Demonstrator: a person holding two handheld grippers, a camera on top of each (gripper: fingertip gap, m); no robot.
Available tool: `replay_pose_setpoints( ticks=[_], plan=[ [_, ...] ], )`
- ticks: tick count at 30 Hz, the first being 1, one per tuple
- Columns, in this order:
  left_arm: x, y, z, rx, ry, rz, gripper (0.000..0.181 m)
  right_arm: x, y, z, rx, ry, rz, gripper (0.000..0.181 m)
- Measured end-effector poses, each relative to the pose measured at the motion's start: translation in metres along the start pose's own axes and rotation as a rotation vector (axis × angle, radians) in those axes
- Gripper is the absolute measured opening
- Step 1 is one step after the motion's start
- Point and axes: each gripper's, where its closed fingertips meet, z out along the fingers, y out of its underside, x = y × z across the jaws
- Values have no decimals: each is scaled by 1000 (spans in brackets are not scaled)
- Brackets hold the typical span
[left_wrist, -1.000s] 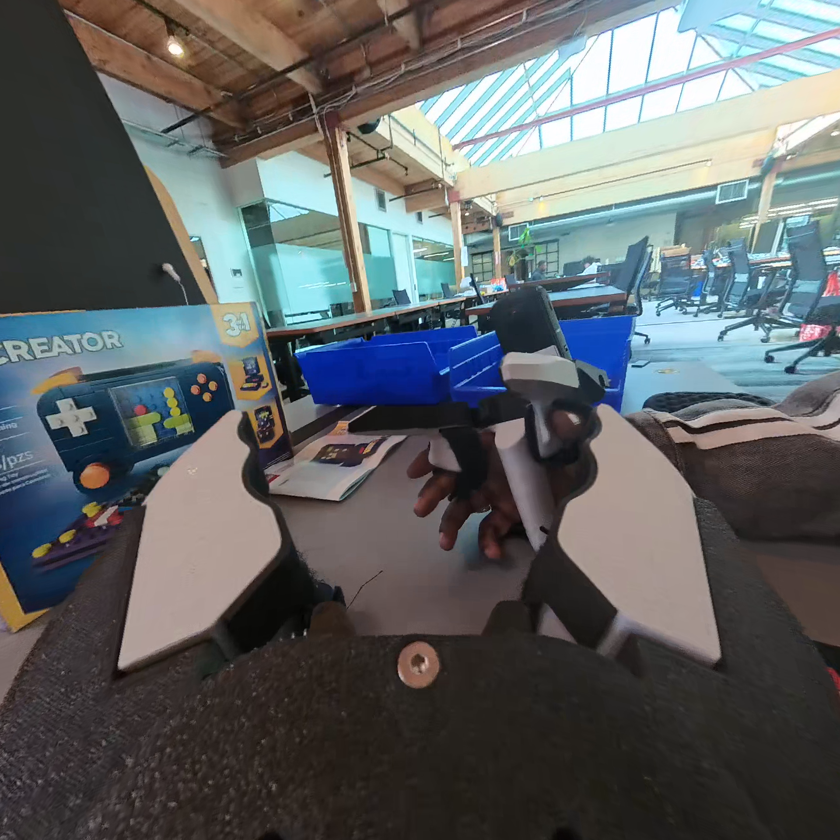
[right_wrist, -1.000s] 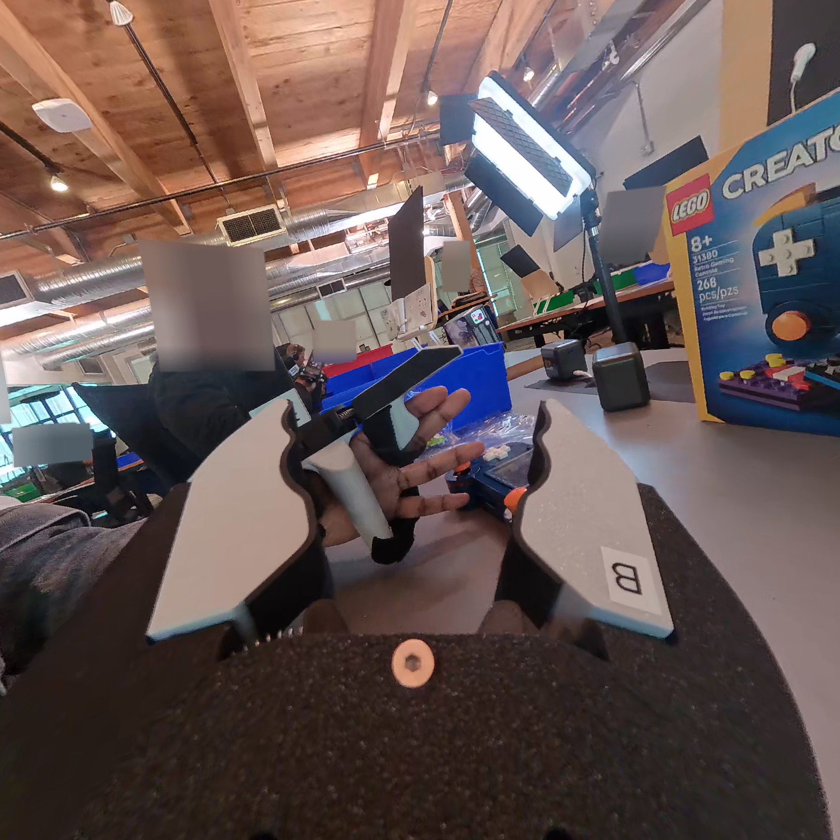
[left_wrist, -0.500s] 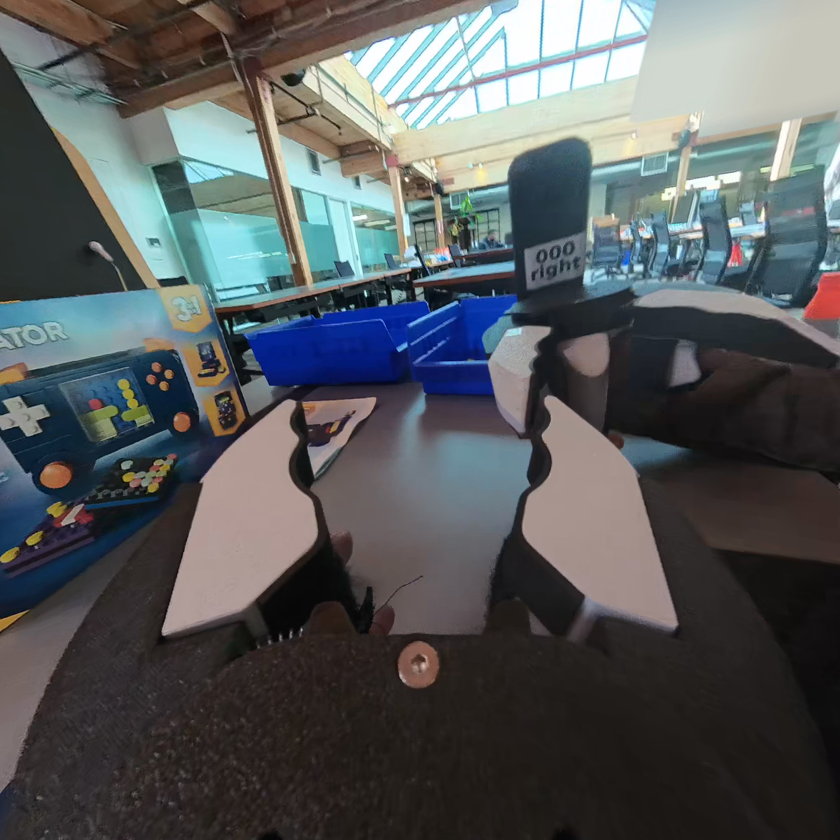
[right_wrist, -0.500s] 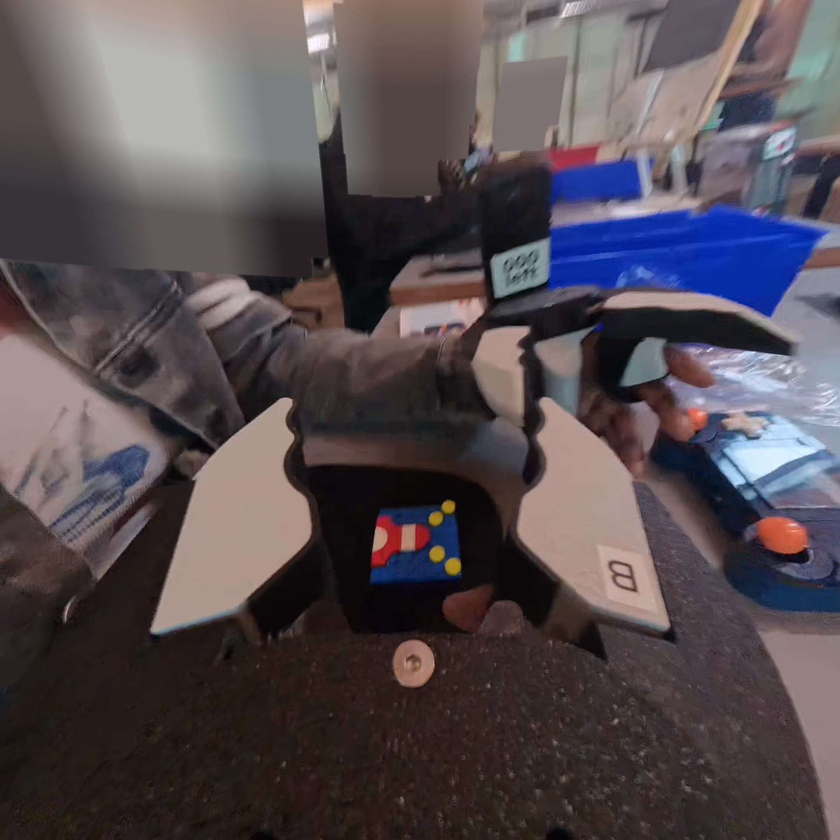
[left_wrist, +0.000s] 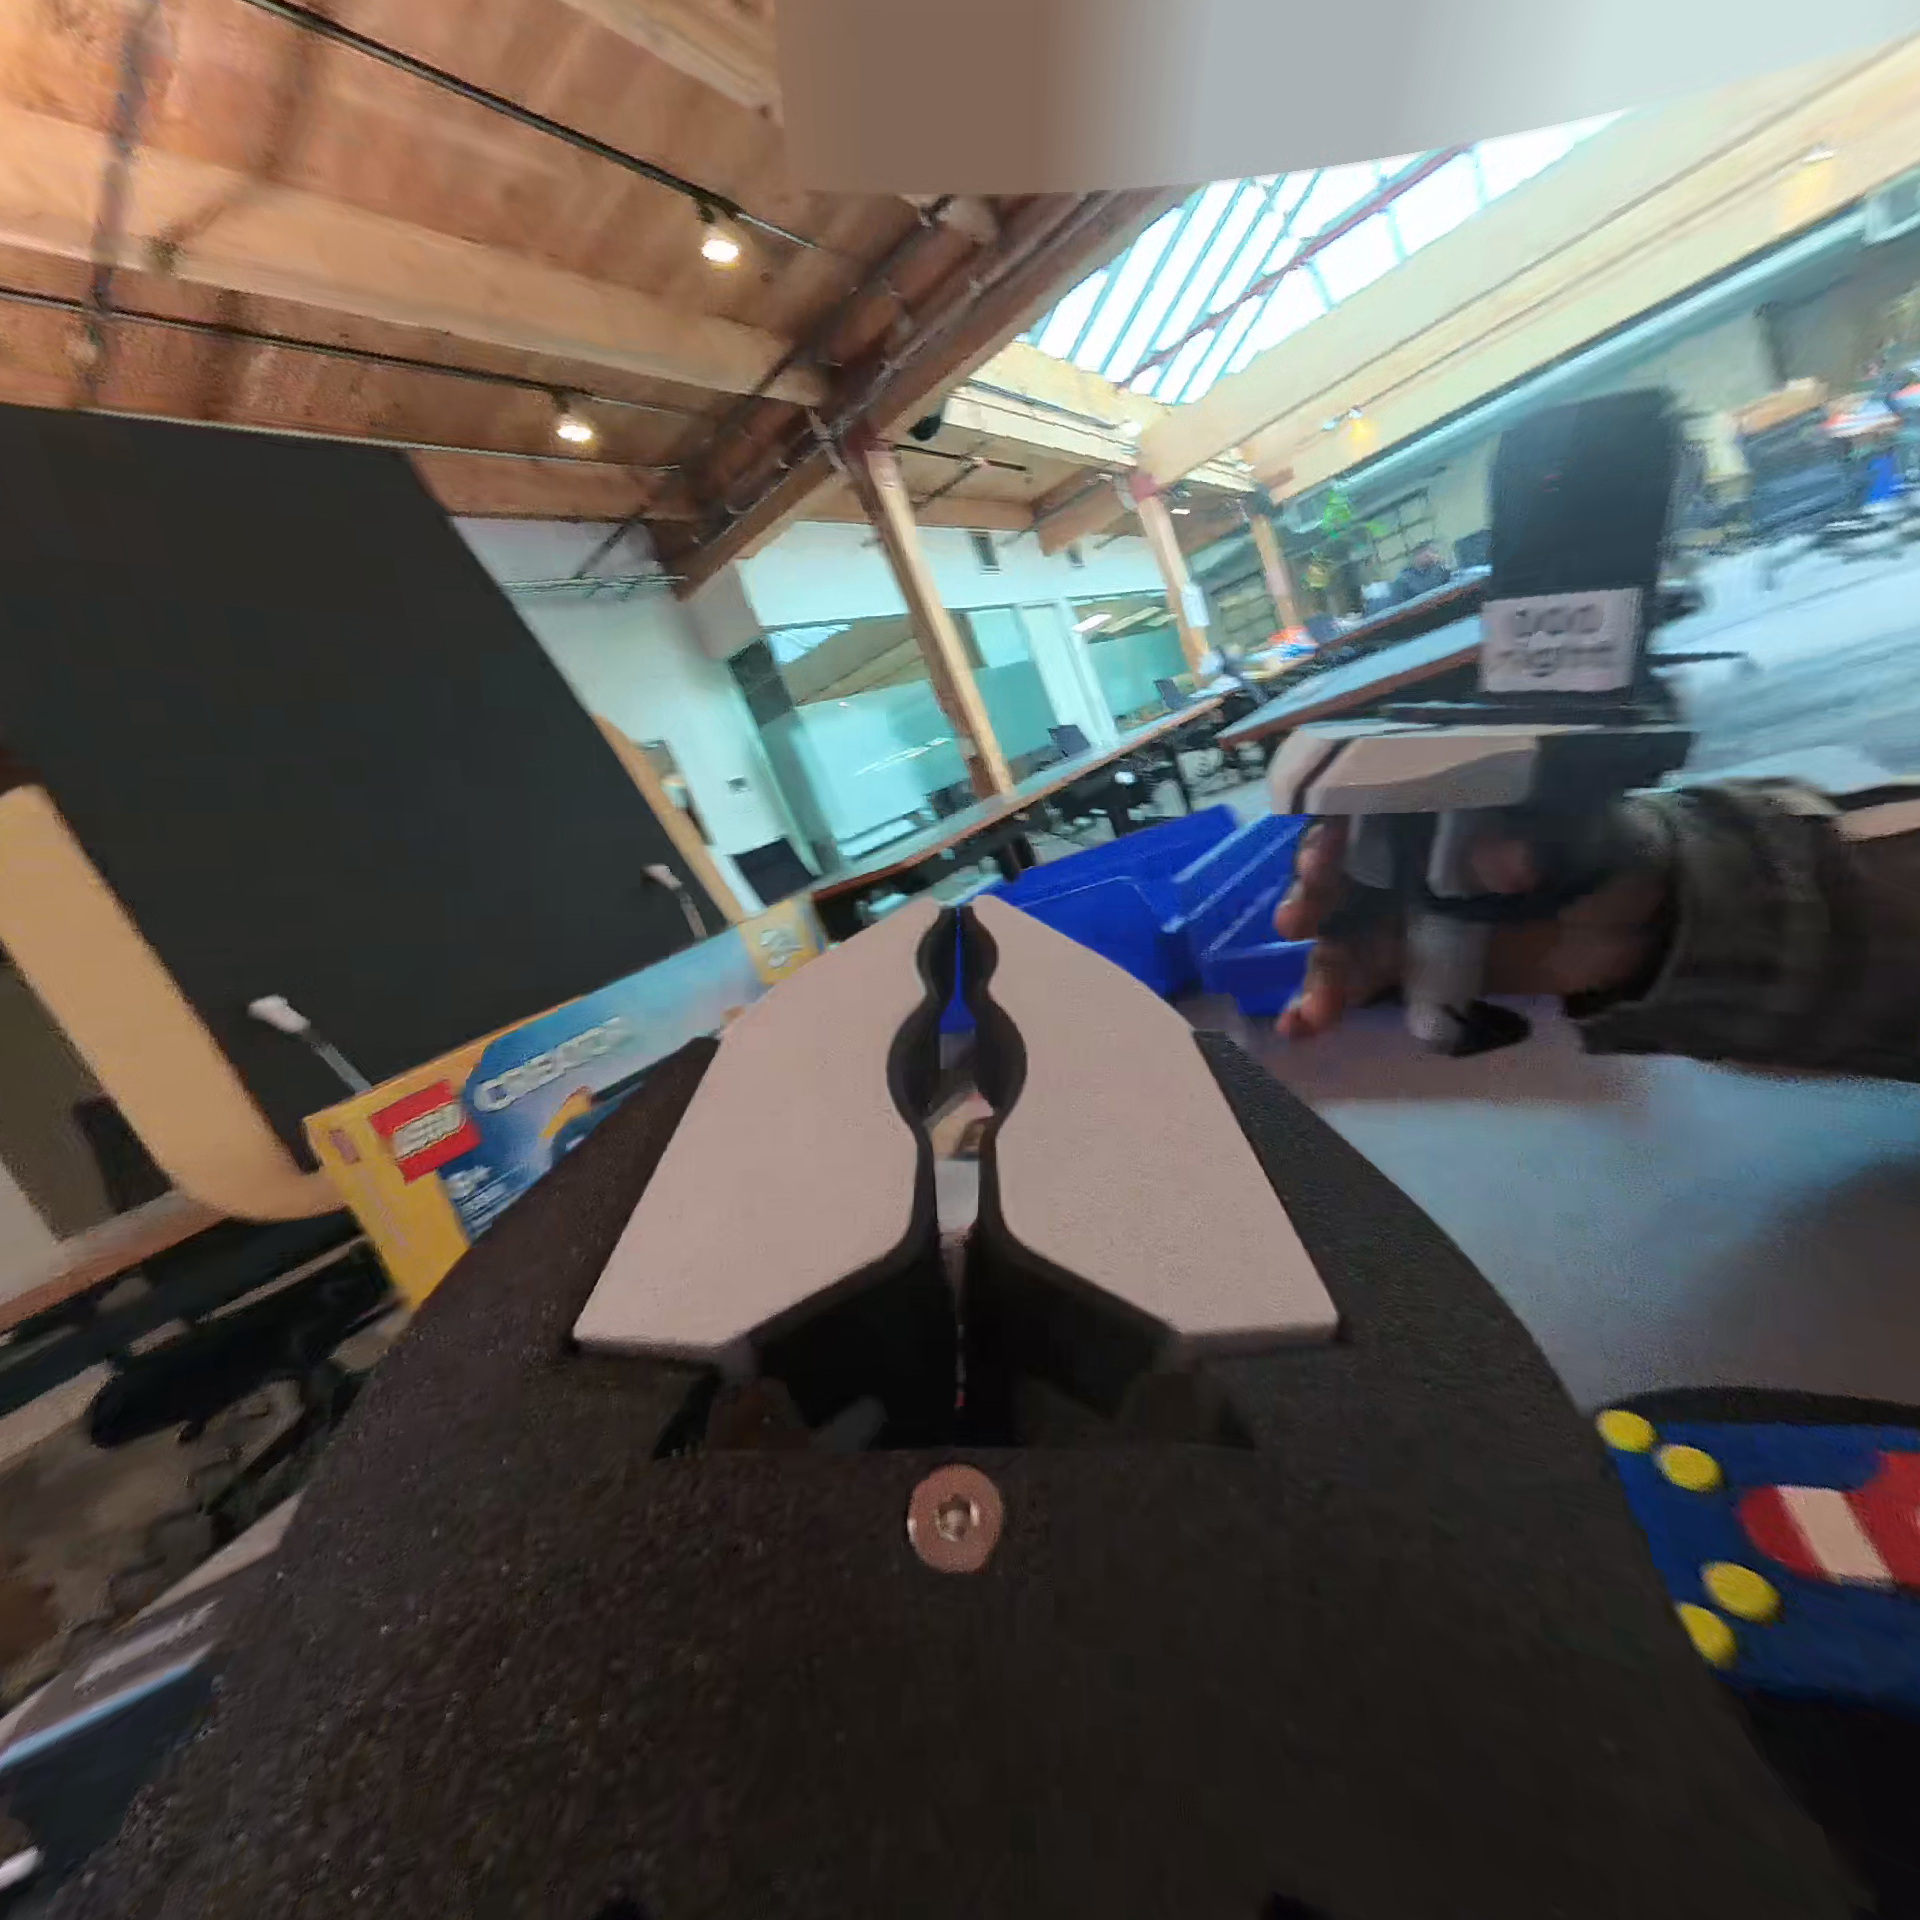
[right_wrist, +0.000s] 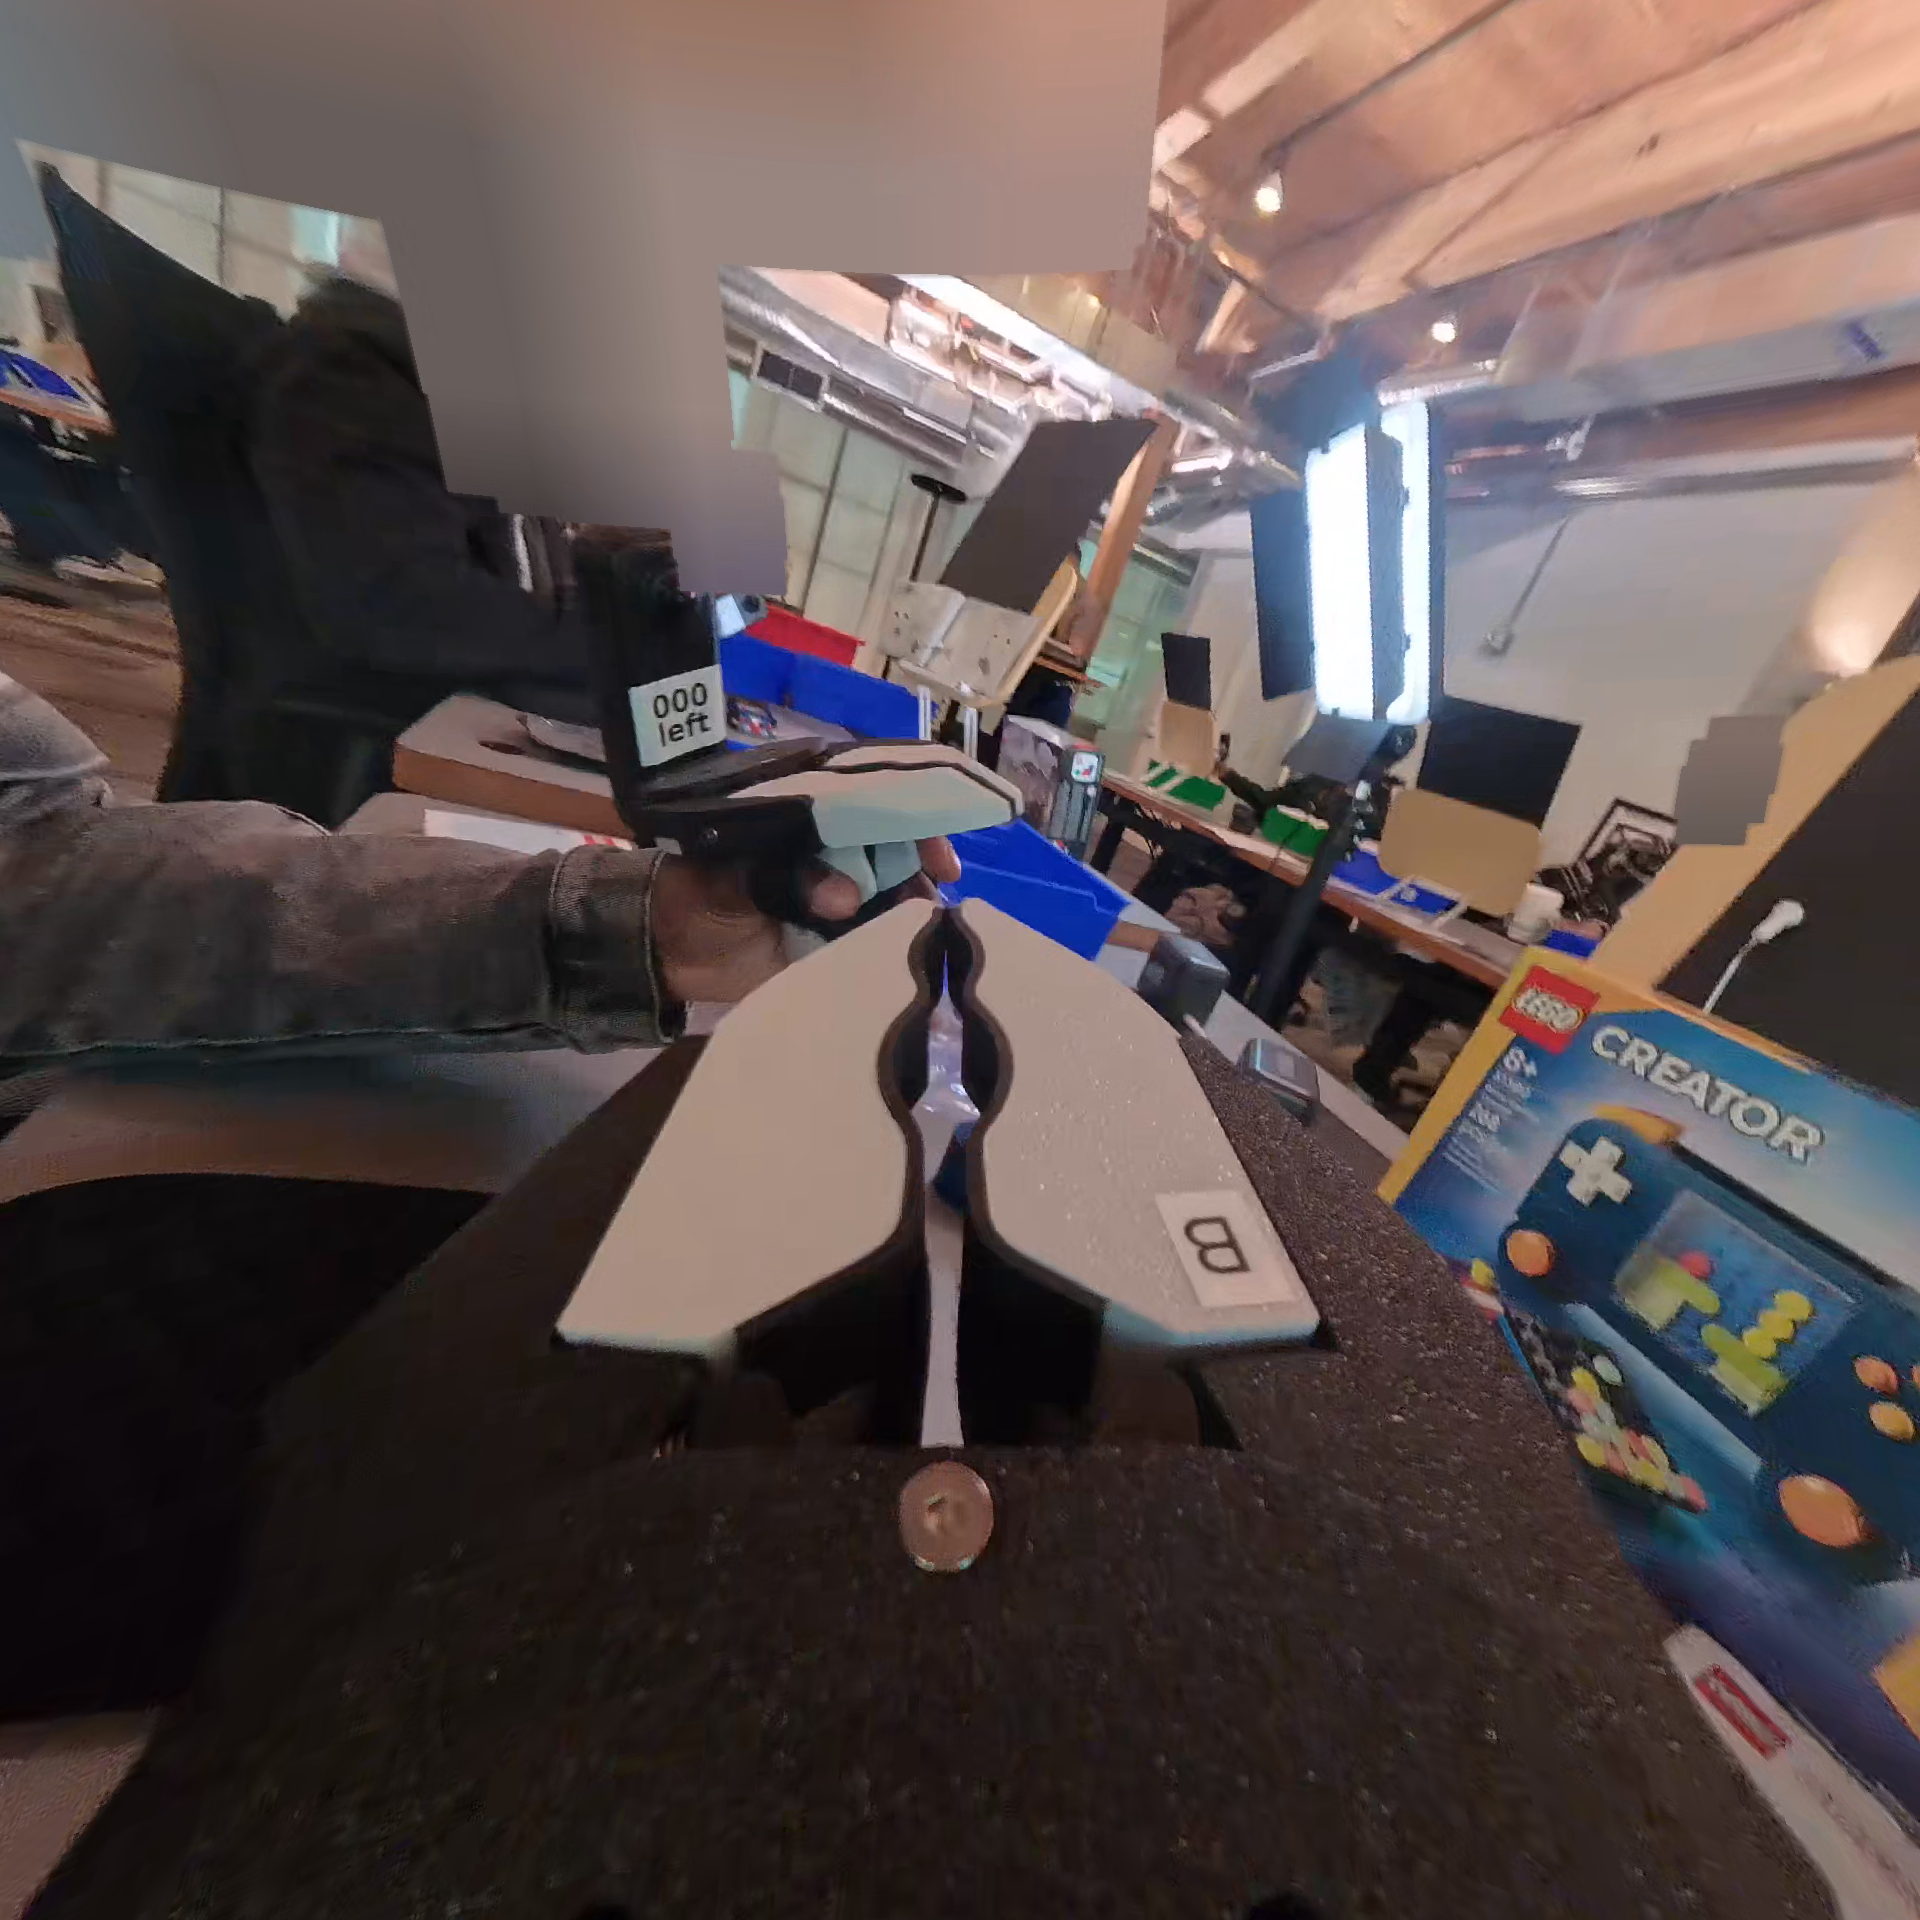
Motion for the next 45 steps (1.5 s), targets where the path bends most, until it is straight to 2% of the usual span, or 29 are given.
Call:
replay_pose_setpoints(
  ticks=[3, 4, 6, 7, 8, 9, 10, 11, 12, 13, 14, 15, 16, 17, 18, 19, 21, 23, 26, 28, 29, 33, 38, 45],
  plan=[
    [19, -10, 0, -32, 147, -72, 8, -8, -4, -2, 35, -80, 61, 3],
    [19, -12, -1, -33, 143, -69, 26, -13, -3, -2, 39, -121, 100, 20],
    [17, -22, -3, 16, 98, -79, 115, -10, -3, 1, 74, -110, 190, 80],
    [19, -27, -5, 26, 81, -142, 139, -9, 1, 2, 71, -106, 226, 95],
    [23, -32, -9, 47, 83, -207, 146, -14, 6, 0, 17, -150, 227, 54],
    [30, -38, -16, 85, 96, -241, 140, -21, 11, -5, -48, -212, 188, 0],
    [37, -44, -26, 121, 97, -223, 94, -21, 12, -6, -81, -207, 164, 0],
    [42, -47, -36, 124, 79, -179, 24, -17, 11, -8, -95, -173, 136, 0],
    [43, -48, -43, 115, 33, -154, 8, -11, 8, -10, -81, -116, 108, 0],
    [46, -45, -48, 73, 9, -164, 14, -4, 3, -13, -47, -47, 91, 5],
    [56, -41, -52, 14, 34, -182, 36, -1, -3, -16, -2, 11, 96, 39],
    [65, -36, -56, -40, 53, -214, 75, -2, -6, -21, 18, 43, 129, 68],
    [72, -27, -58, -109, 47, -250, 104, -8, 0, -26, -23, 38, 191, 72],
    [80, -15, -61, -196, 38, -274, 117, -20, 9, -31, -91, -8, 259, 72],
    [88, -3, -63, -273, 38, -285, 119, -37, 17, -36, -157, -81, 316, 68],
    [99, 9, -64, -339, 47, -286, 115, -51, 27, -41, -231, -131, 355, 57],
    [115, 36, -61, -469, 44, -275, 105, -58, 53, -48, -401, -98, 396, 33],
    [127, 60, -57, -591, 51, -215, 87, -61, 74, -45, -509, -74, 428, 27],
    [147, 85, -52, -746, 144, -142, 87, -70, 94, -34, -596, -124, 459, 24],
    [150, 98, -52, -832, 154, -122, 87, -74, 104, -28, -656, -172, 485, 22],
    [151, 100, -52, -843, 159, -130, 84, -74, 109, -25, -686, -177, 499, 19],
    [152, 103, -55, -865, 156, -138, 47, -81, 122, -21, -778, -233, 525, 18],
    [153, 105, -55, -879, 148, -124, 47, -83, 131, -20, -811, -220, 503, 22],
    [155, 106, -56, -884, 159, -120, 47, -84, 137, -20, -856, -273, 516, 8]
  ],
)
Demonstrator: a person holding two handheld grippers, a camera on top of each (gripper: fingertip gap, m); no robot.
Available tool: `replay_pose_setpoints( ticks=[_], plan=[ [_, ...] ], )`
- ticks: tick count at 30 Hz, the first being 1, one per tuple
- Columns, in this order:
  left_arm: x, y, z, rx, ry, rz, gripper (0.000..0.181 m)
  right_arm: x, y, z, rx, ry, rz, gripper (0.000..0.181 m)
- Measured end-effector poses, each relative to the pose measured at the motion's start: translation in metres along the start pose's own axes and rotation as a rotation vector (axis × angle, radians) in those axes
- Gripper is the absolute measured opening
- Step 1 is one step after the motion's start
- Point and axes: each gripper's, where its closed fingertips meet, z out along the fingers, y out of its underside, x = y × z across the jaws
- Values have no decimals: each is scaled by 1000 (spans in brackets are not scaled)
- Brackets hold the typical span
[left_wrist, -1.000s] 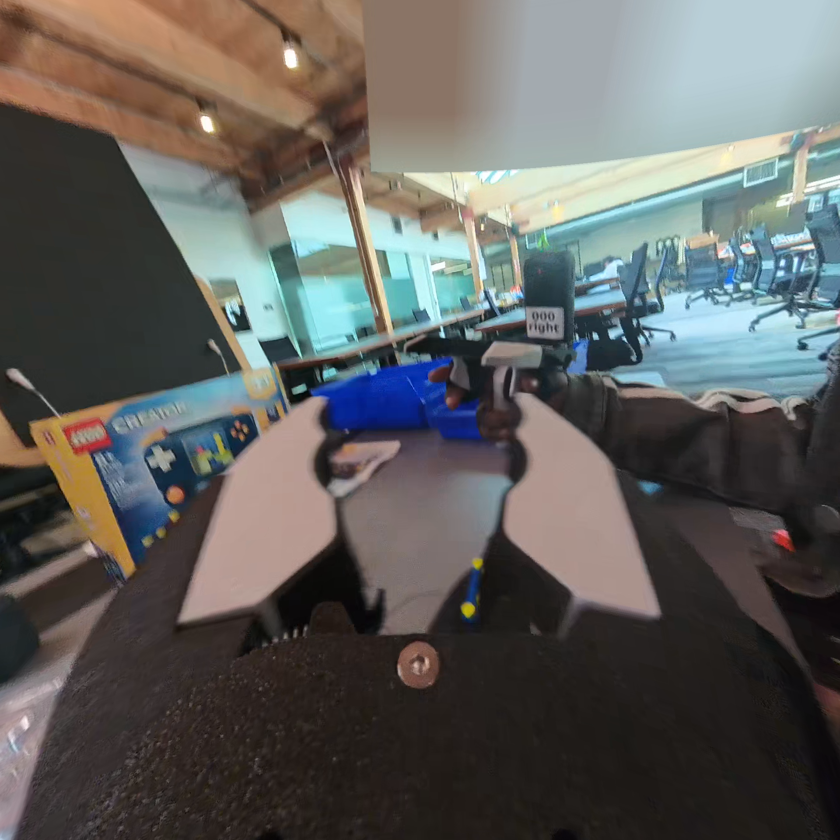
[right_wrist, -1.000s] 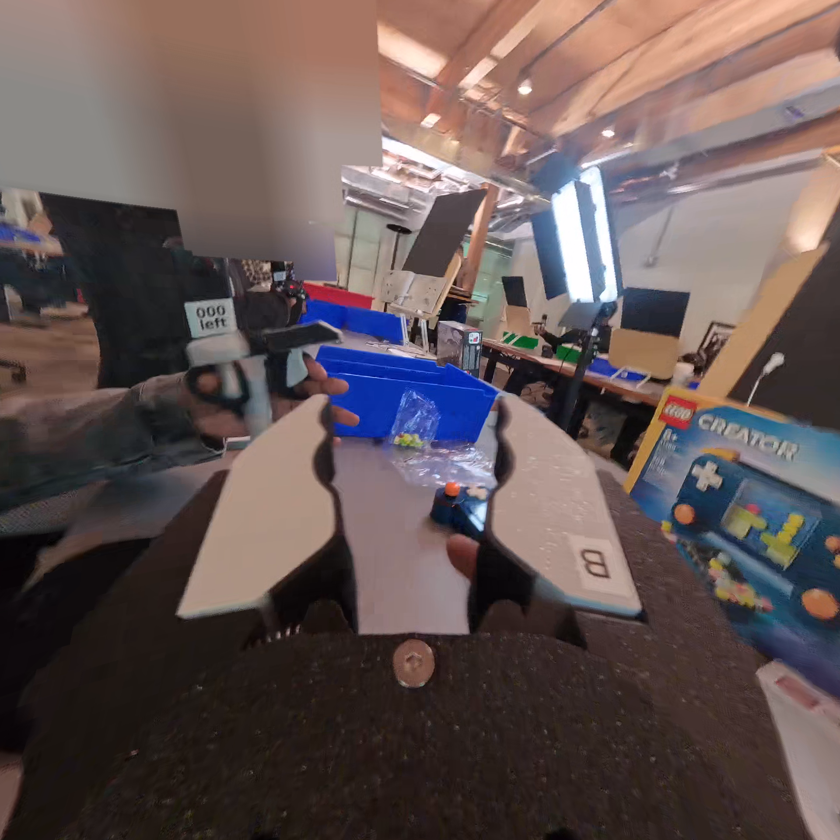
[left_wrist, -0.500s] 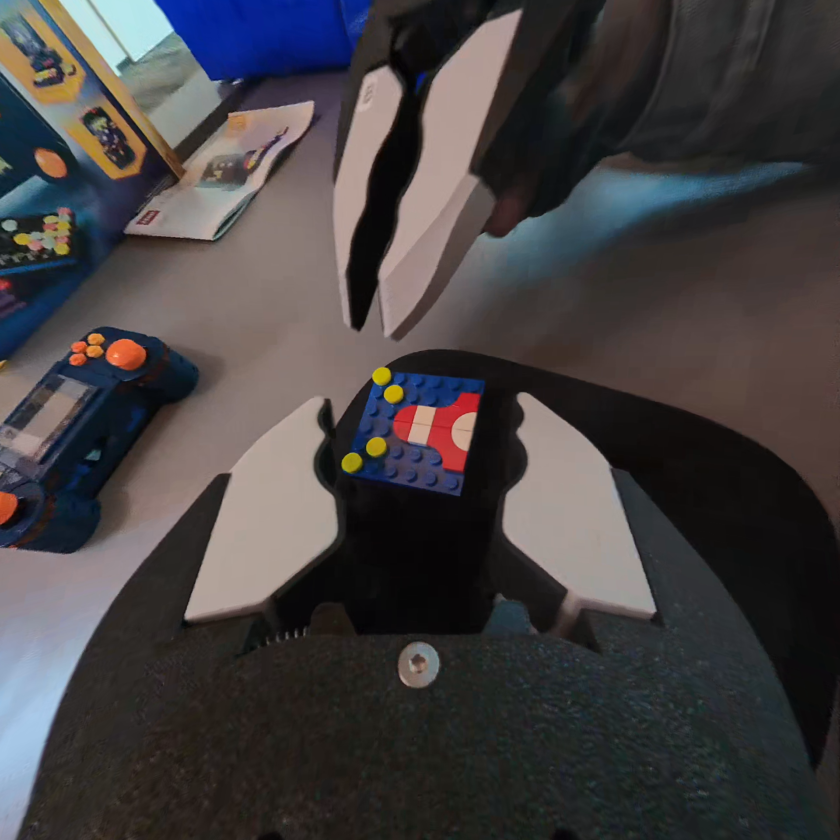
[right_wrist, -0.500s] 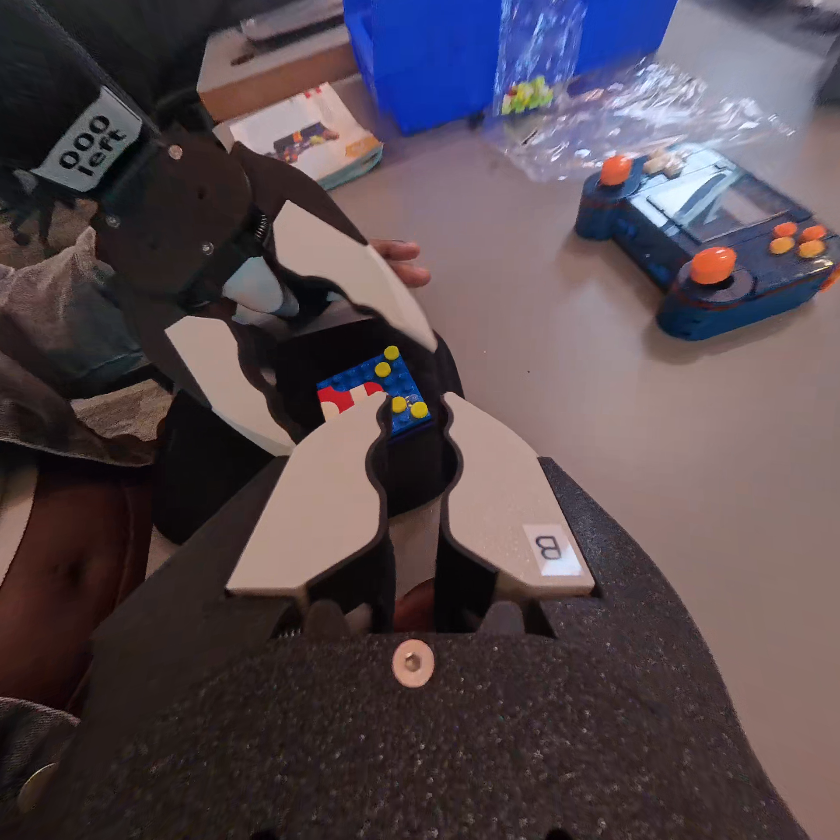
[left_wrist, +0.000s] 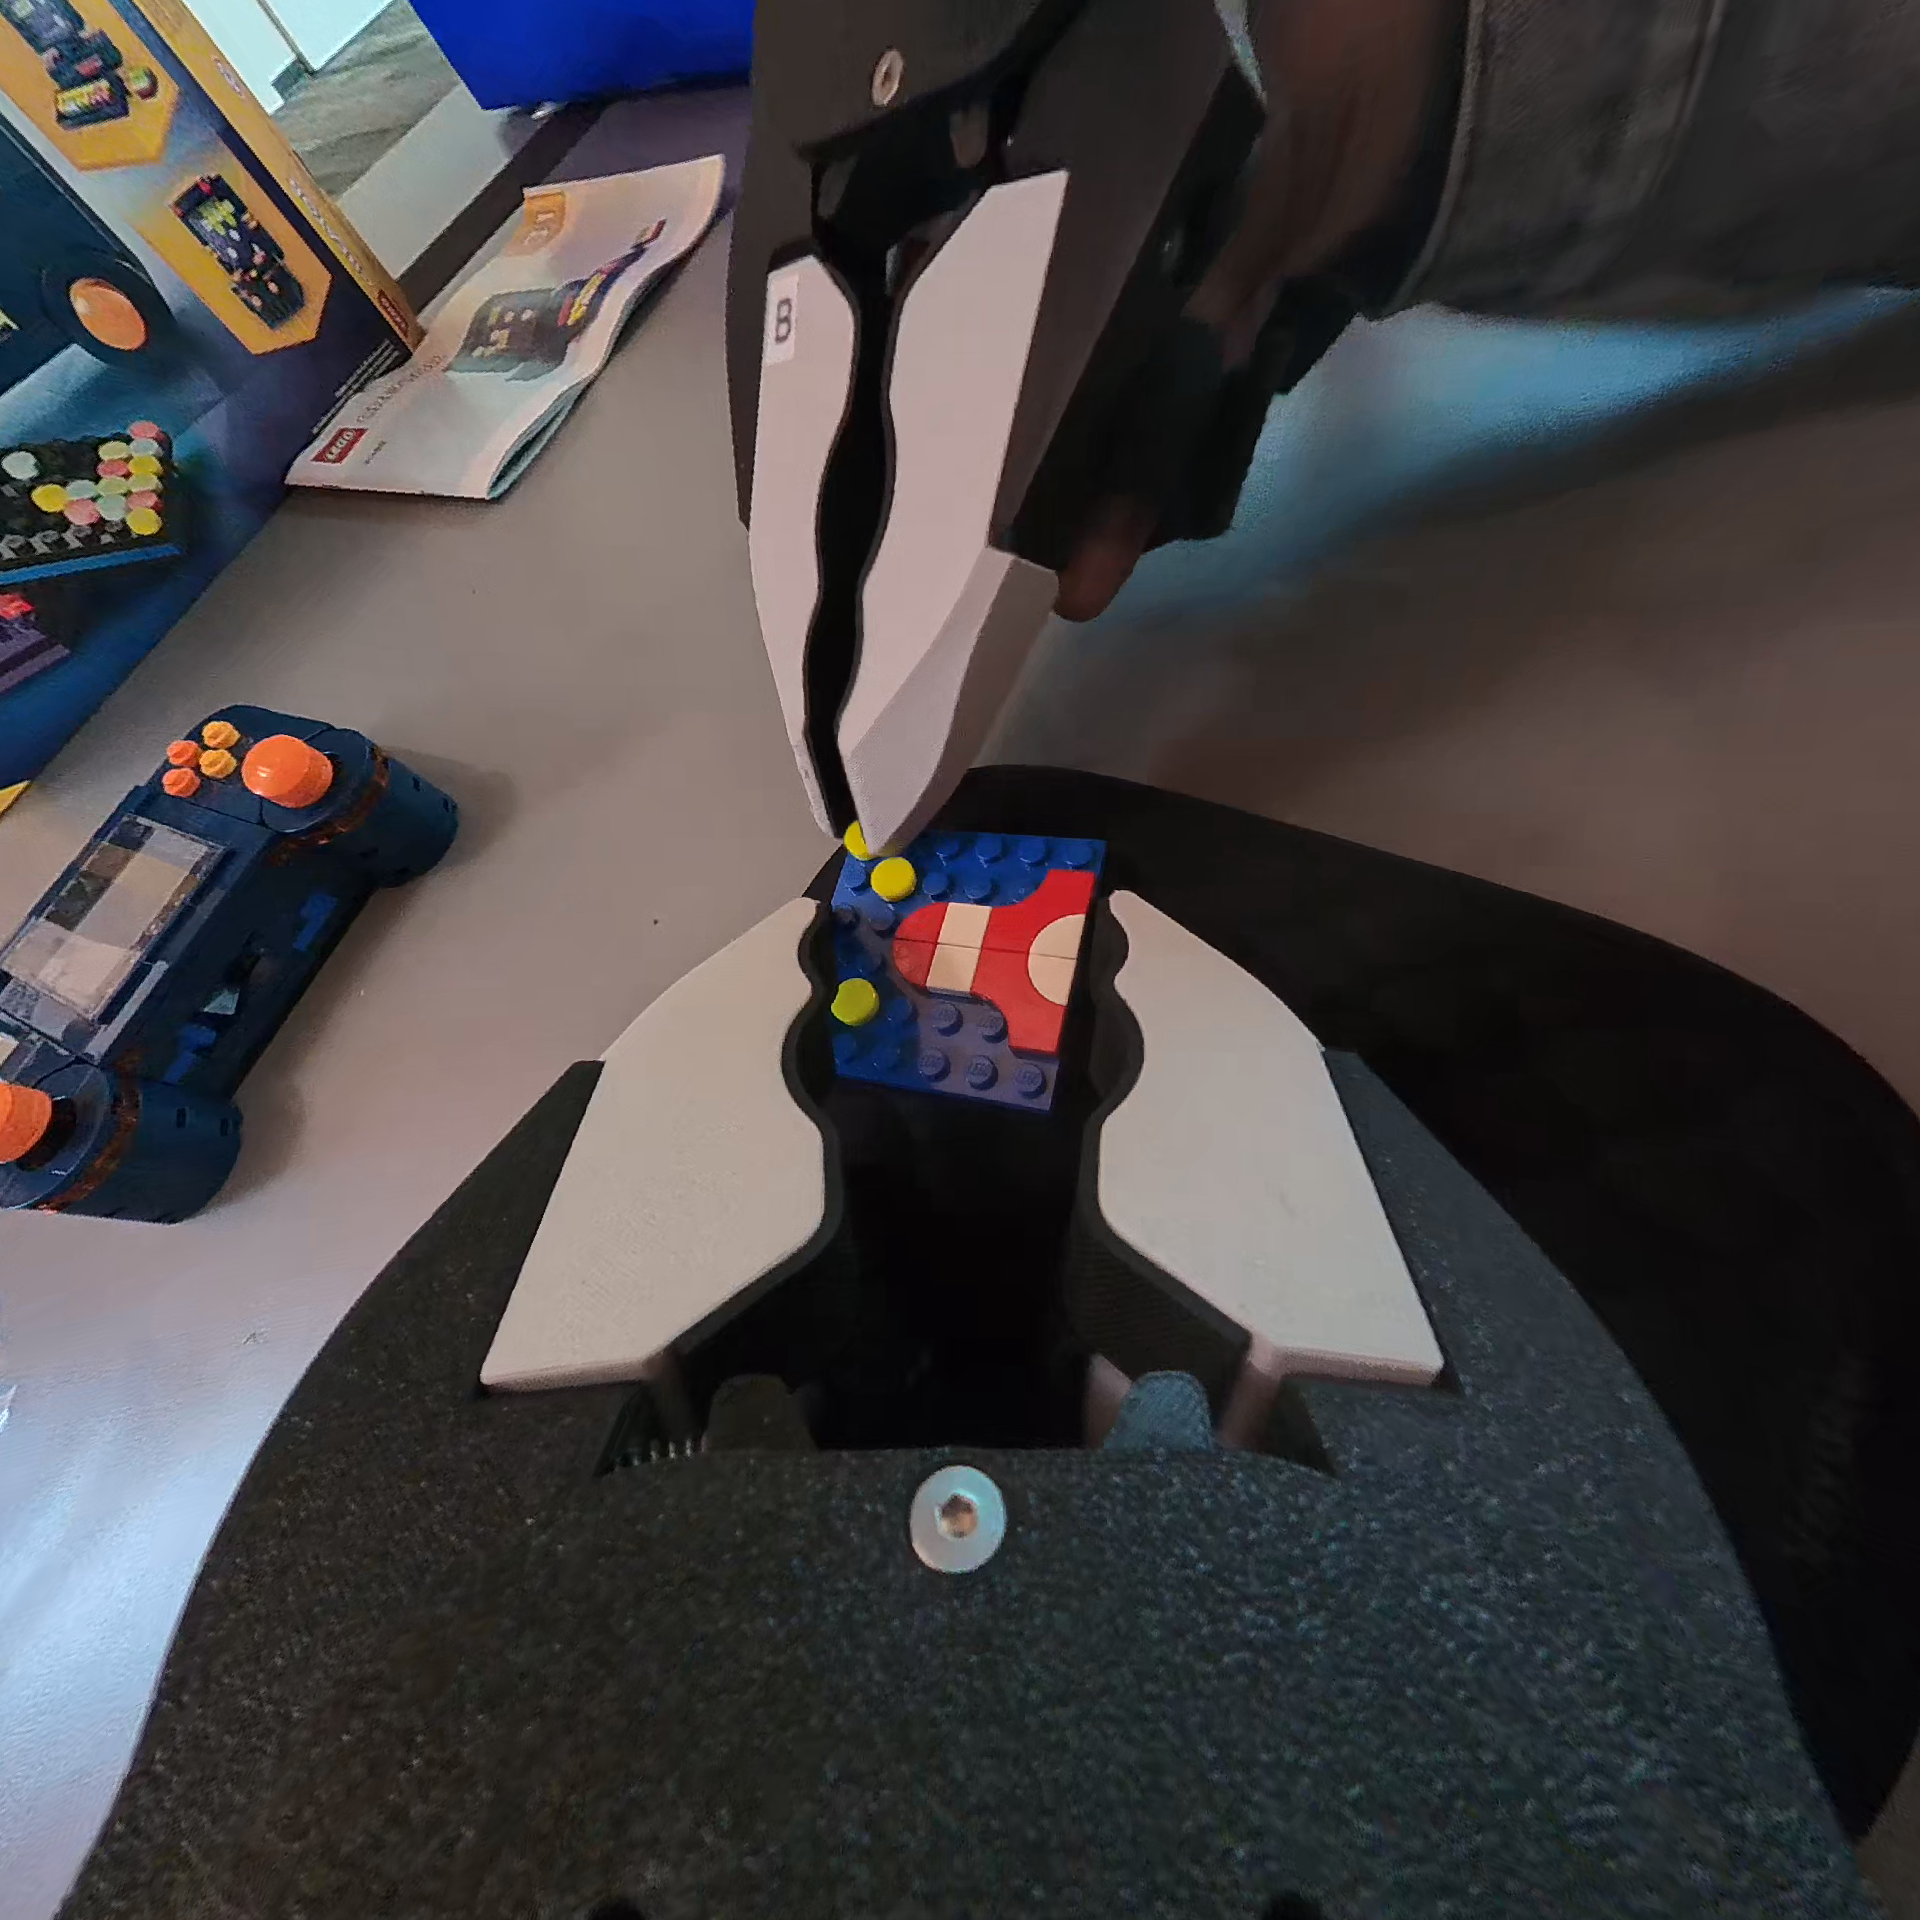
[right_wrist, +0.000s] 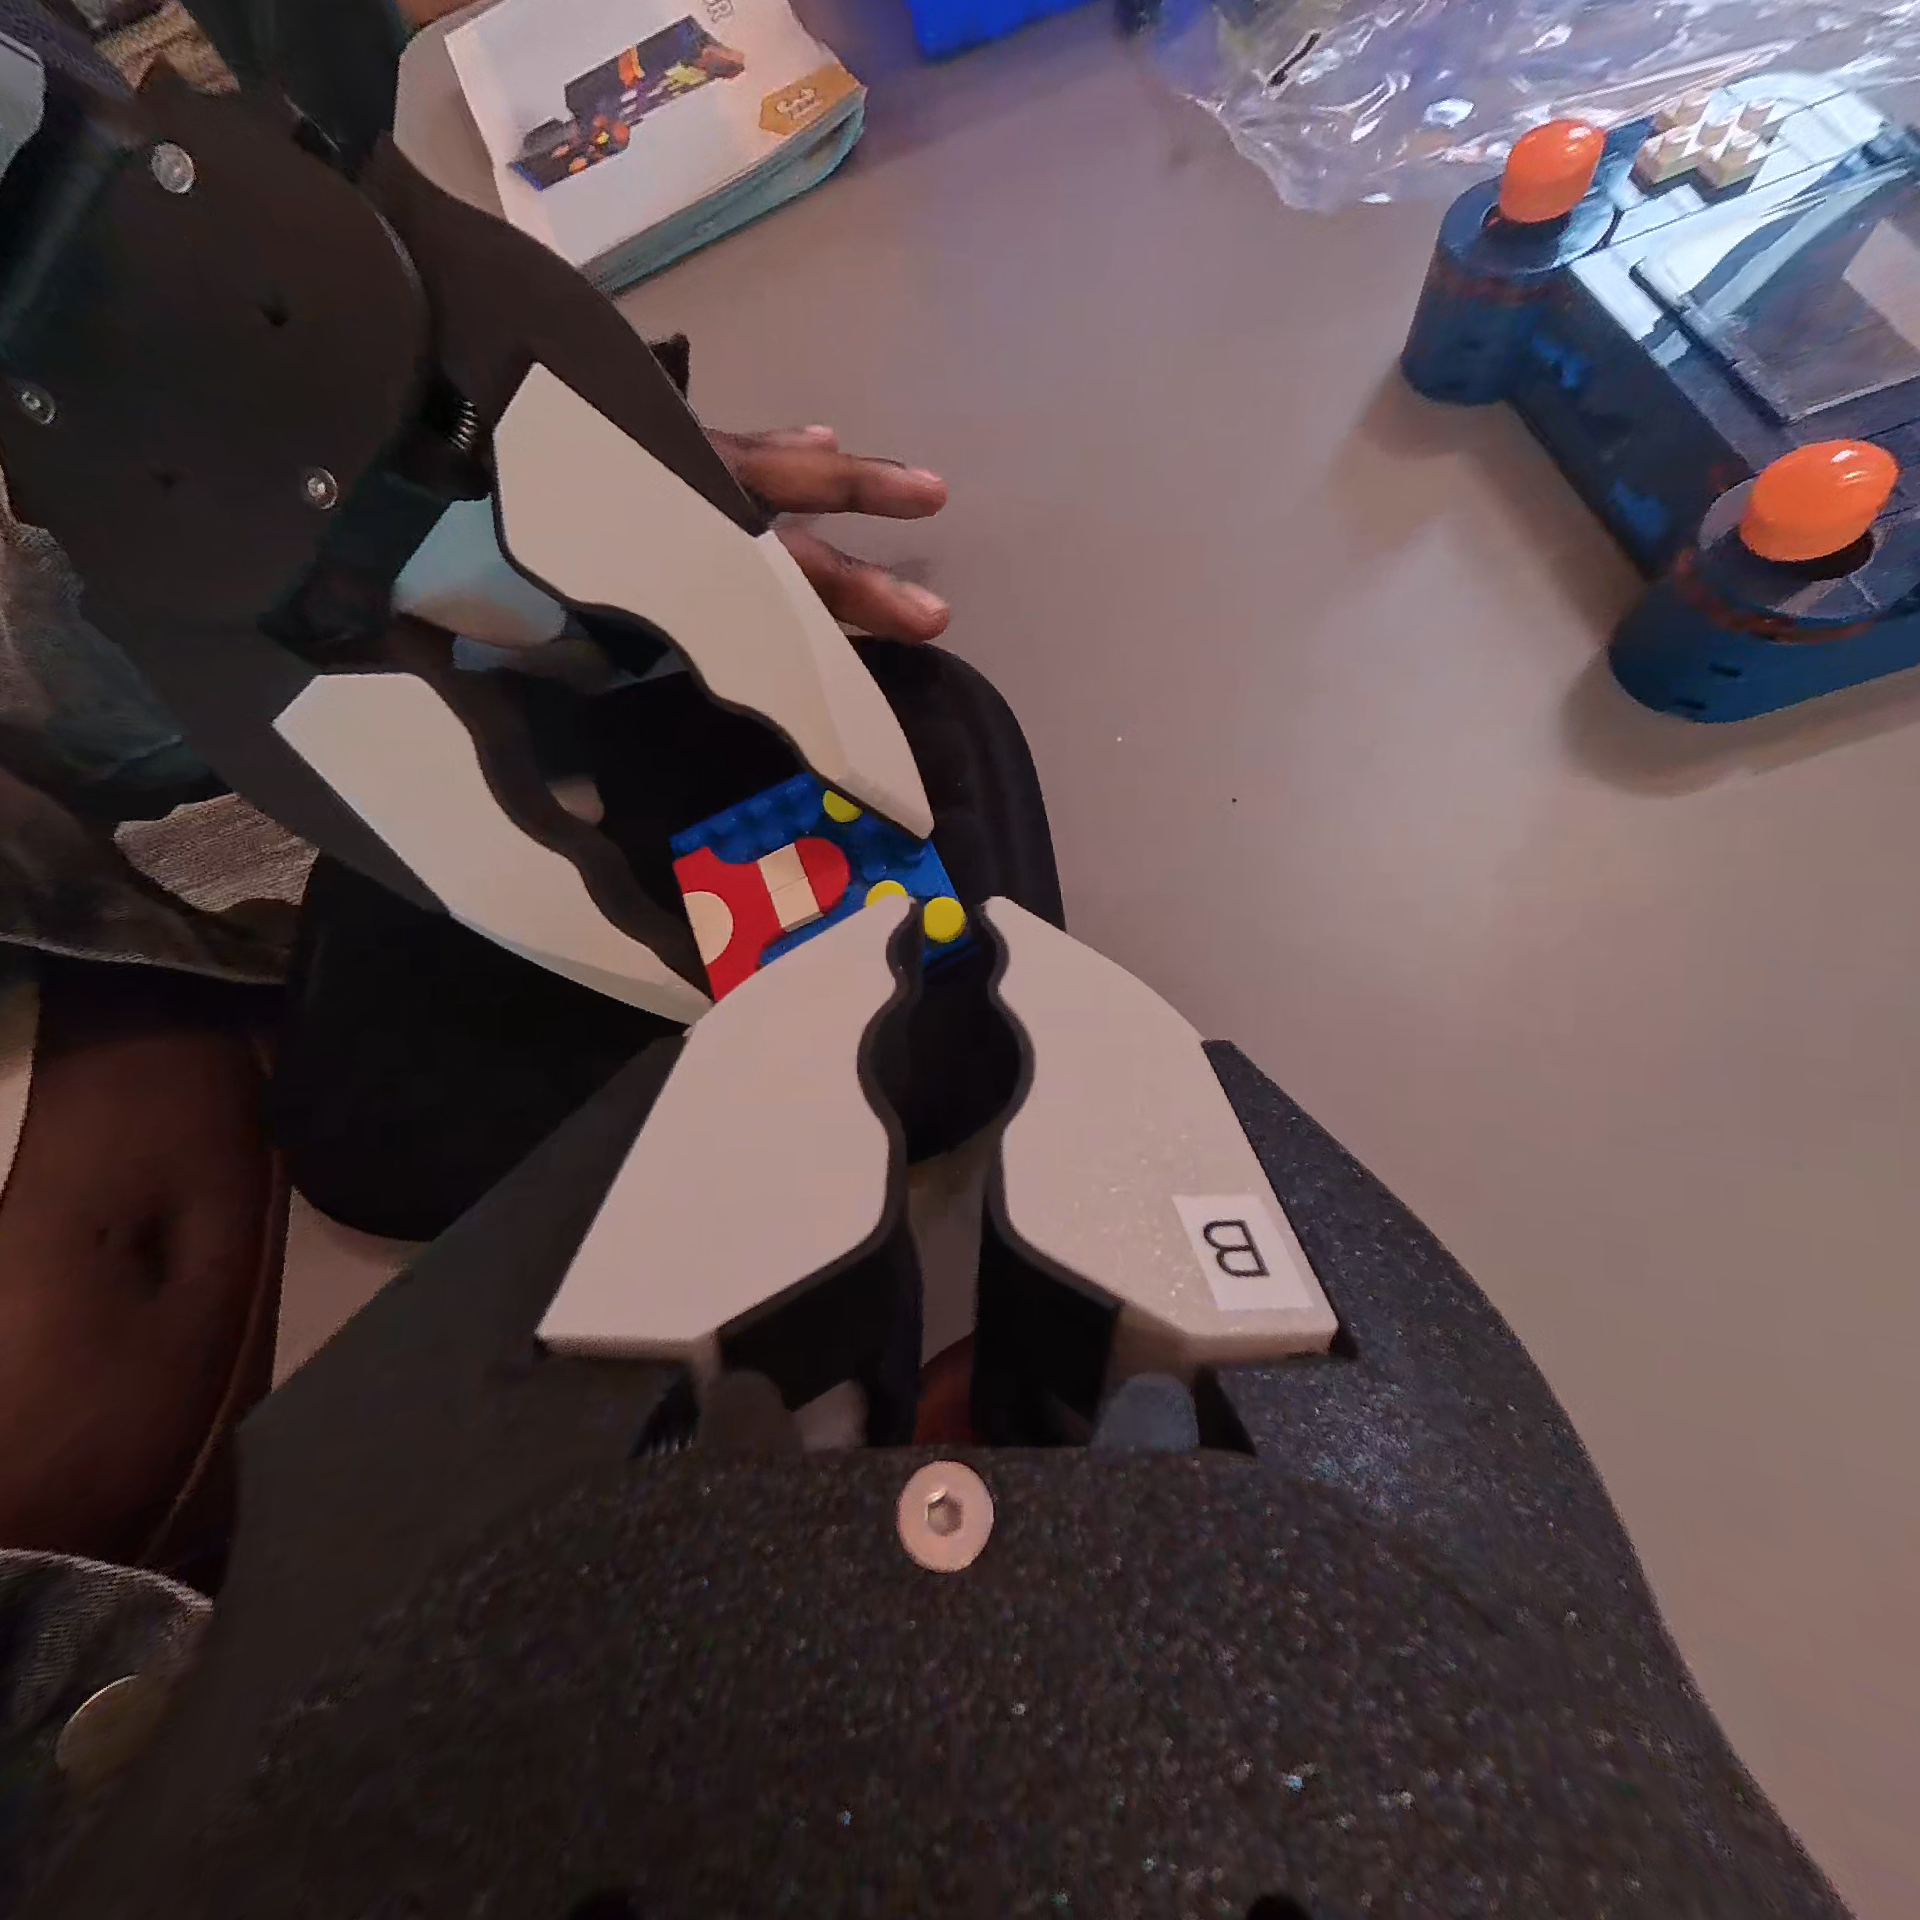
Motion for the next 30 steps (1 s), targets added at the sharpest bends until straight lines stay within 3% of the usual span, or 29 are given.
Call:
replay_pose_setpoints(
  ticks=[5, 9, 15, 16, 18, 24, 26, 30],
  plan=[
    [2, 1, 1, -10, 19, -4, 46, -1, 4, 1, -83, -65, -34, 8],
    [2, 3, 1, -19, 15, 1, 46, -2, 4, 1, -145, -46, -215, 6],
    [3, 3, 1, -22, -6, 13, 46, -2, 0, -2, -123, 262, -545, 5],
    [6, 2, 0, -13, 14, 22, 39, -1, -1, -3, -112, 318, -575, 0],
    [6, 2, -1, -16, -22, 48, 39, 19, 5, -7, -160, 485, -628, 0],
    [5, 2, -1, -13, -35, 44, 39, 7, -9, -18, 151, 158, -192, 0],
    [5, 2, -1, -14, -37, 48, 39, -2, -3, -11, 74, -2, -106, 19],
    [6, 2, -1, -15, -41, 60, 39, -2, -1, 0, -50, -95, -47, 12]
  ],
)
